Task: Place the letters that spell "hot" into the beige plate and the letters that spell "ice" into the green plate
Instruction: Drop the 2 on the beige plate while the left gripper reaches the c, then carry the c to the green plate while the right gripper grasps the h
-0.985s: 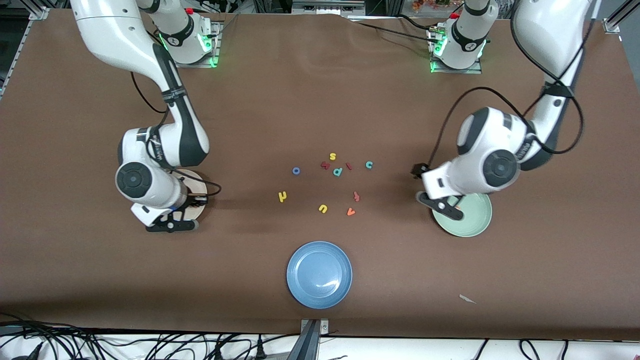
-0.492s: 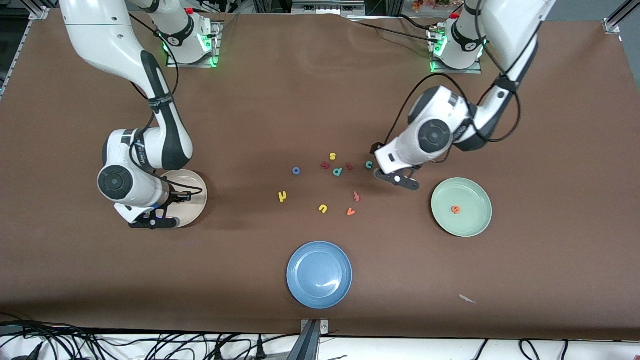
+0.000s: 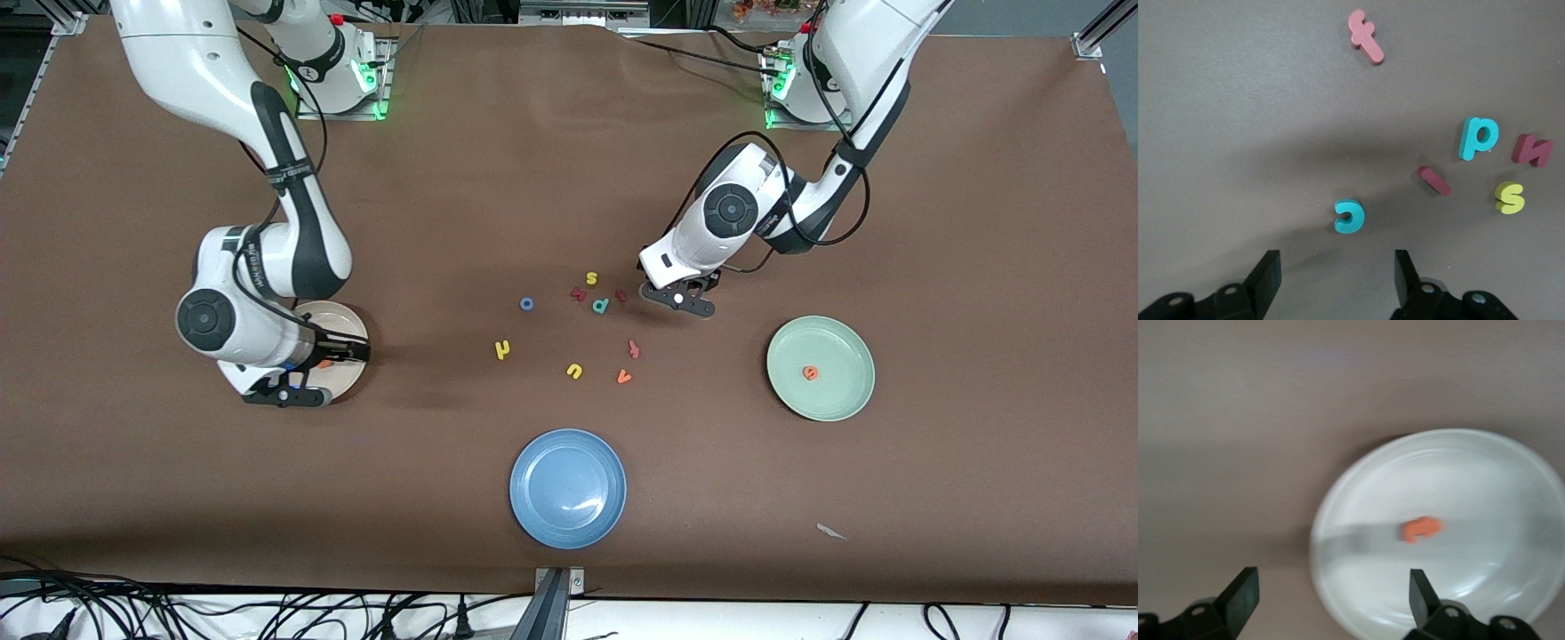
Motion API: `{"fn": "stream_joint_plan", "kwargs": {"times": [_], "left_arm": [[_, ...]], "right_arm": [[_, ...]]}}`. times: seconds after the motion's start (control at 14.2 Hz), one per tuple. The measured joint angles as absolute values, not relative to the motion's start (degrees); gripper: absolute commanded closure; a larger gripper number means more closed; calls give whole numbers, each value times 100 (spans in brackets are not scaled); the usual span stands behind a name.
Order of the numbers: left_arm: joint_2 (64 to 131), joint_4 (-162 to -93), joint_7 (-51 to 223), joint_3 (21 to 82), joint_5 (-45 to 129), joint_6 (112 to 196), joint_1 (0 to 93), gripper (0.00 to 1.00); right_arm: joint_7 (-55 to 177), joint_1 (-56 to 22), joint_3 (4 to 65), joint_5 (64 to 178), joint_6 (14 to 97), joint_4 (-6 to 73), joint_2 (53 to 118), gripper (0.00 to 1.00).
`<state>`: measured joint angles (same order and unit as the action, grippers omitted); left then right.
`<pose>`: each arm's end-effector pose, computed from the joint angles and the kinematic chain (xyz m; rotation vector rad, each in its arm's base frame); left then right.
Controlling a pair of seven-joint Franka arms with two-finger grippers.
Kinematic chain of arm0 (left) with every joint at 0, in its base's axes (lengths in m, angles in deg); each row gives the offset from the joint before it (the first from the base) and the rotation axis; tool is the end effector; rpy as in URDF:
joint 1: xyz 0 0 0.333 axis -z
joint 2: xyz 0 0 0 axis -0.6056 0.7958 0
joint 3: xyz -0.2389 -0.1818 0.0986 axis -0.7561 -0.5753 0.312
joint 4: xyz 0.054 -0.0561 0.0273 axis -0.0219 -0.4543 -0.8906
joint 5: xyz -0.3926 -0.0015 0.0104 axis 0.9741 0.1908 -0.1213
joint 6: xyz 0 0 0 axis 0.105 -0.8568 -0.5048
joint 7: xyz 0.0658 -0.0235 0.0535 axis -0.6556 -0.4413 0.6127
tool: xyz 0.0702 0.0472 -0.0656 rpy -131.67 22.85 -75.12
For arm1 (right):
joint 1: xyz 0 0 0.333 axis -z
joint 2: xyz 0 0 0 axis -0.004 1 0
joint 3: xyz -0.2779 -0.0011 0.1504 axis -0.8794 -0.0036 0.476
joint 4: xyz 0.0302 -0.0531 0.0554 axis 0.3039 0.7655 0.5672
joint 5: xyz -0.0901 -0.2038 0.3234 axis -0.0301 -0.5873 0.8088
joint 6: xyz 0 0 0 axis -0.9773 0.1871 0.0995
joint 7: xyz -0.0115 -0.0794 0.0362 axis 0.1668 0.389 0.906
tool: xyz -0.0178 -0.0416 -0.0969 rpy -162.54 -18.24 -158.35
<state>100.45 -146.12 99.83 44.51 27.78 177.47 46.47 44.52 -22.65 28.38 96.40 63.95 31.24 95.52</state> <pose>0.4834 -0.3283 0.2041 3.0023 -0.4272 -0.1872 0.6488 0.1494 0.2511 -3.1024 0.1602 0.1697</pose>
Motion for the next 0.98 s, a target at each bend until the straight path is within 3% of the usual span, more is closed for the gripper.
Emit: {"fn": "stream_joint_plan", "kwargs": {"times": [0.21,0.42,0.63,0.98], "left_arm": [[10244,-14610,10525,4451,2117,17944,4719,28],[10380,-14601,10878,4452,1762,18124,4734,40],[10432,-14570,10894,4461,1750,18164,4735,59],[10485,-14538,10899,4459,1749,18254,4742,67]], "right_arm": [[3507,-2527,3075,9652,6552,3033,9536,0],[2742,-3085,3120,9652,6830,3002,9636,0],[2499,-3470,3122,9652,6966,2742,9949,0],[2493,-3671,3184,9652,7346,2396,10342,0]]}}
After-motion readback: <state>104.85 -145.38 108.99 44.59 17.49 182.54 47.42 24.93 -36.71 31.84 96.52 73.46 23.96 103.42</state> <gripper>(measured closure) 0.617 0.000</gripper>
